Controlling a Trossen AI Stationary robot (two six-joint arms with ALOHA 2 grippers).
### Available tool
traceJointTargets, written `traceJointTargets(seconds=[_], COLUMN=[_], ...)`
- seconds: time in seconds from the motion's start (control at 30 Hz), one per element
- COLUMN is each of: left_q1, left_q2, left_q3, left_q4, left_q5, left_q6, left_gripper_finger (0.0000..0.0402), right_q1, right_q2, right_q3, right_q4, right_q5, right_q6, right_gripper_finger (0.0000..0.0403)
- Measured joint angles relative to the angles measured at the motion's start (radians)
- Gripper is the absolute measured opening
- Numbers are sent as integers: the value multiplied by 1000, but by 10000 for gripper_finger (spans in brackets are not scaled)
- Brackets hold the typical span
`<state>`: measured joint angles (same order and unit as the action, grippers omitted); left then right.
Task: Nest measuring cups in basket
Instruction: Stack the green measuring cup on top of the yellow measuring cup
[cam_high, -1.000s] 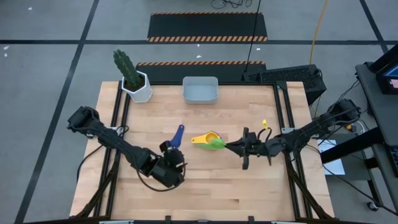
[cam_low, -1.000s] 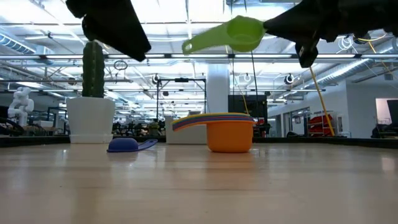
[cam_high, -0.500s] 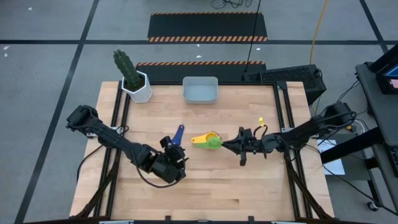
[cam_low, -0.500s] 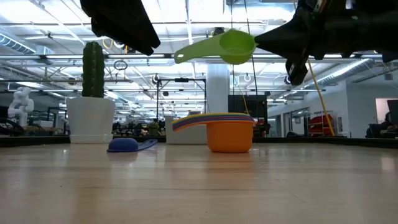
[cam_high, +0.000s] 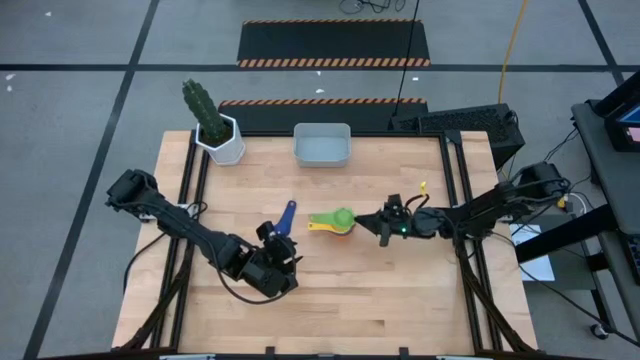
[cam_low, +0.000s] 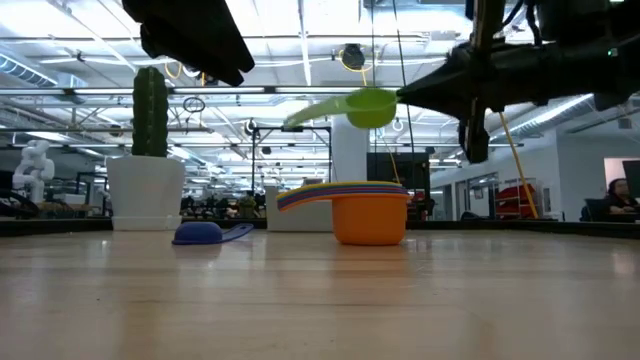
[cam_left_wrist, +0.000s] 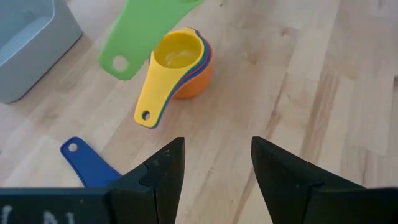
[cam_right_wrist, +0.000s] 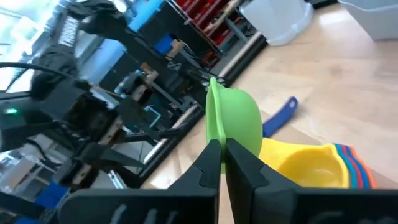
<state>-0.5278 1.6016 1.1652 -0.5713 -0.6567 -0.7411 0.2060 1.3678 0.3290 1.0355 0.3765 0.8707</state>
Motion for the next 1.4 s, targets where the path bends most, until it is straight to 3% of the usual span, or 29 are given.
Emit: traceJointTargets(seconds=[0.13,0.5,0.77,1.4], left_q1=[0,0,0,0], left_q2=[0,0,0,0], left_q3=[0,0,0,0], left_q4=[3,53,53,53], left_q5=[0,8,9,12], left_q6=[2,53,66,55], left_gripper_finger=[189,189,189,189], right_q1=[-18,-24,-29,-37], right_q2=[50,219,289,307], right_q3=[0,1,7,8], right_q4=[-25,173,179,184], right_q5=[47,7,-37,-13], right_q6=[44,109,133,131], right_gripper_finger=[0,0,0,0])
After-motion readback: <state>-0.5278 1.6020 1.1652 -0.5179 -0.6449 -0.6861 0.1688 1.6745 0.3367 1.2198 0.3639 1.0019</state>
